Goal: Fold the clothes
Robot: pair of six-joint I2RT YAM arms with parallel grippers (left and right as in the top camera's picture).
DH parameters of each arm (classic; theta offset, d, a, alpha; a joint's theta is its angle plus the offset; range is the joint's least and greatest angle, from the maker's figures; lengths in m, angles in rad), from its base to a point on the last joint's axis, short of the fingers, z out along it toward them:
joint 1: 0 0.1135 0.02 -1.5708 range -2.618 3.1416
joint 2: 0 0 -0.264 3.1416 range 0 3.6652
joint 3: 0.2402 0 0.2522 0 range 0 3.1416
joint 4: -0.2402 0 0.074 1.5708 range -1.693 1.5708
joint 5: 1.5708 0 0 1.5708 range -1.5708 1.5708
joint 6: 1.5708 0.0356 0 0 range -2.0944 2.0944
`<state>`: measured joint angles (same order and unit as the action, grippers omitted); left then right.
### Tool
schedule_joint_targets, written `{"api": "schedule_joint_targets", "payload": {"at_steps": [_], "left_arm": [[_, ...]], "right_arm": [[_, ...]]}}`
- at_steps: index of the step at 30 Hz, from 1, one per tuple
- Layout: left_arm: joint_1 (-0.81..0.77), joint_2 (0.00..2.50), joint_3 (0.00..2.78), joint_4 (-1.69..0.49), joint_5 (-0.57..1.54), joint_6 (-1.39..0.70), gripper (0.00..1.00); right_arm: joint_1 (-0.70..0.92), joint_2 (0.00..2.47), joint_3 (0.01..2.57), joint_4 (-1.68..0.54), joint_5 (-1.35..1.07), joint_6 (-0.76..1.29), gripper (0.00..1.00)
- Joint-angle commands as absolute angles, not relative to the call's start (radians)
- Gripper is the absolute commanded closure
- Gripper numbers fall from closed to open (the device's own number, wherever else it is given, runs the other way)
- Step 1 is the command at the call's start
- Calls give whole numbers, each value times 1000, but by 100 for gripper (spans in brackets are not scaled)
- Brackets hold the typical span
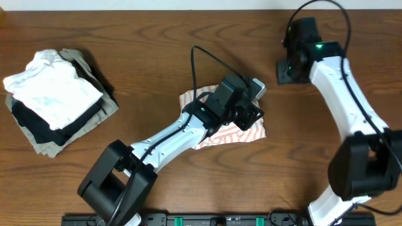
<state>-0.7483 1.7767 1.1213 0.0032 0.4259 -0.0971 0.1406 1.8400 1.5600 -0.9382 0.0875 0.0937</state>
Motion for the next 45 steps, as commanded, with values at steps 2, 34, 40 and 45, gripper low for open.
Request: {"api": "schedule_joint_targets", "payload": {"at_steps": [2,34,40,45], "left_arm": [[-766,1787,1137,-1,425,-90,59],[-386,1749,1137,-194,374,7,60],[-385,1752,1137,-171,374,7,59],[-390,1794,1137,-170,374,7,59]], "right_arm": [[141,1824,1571,-952,-90,27,51],[220,1829,1420,-1137,-1134,-356,62],[243,1859,1280,-1009,-1134,-353,60],[242,1909,1187,-910,-1121,-352,59]]}}
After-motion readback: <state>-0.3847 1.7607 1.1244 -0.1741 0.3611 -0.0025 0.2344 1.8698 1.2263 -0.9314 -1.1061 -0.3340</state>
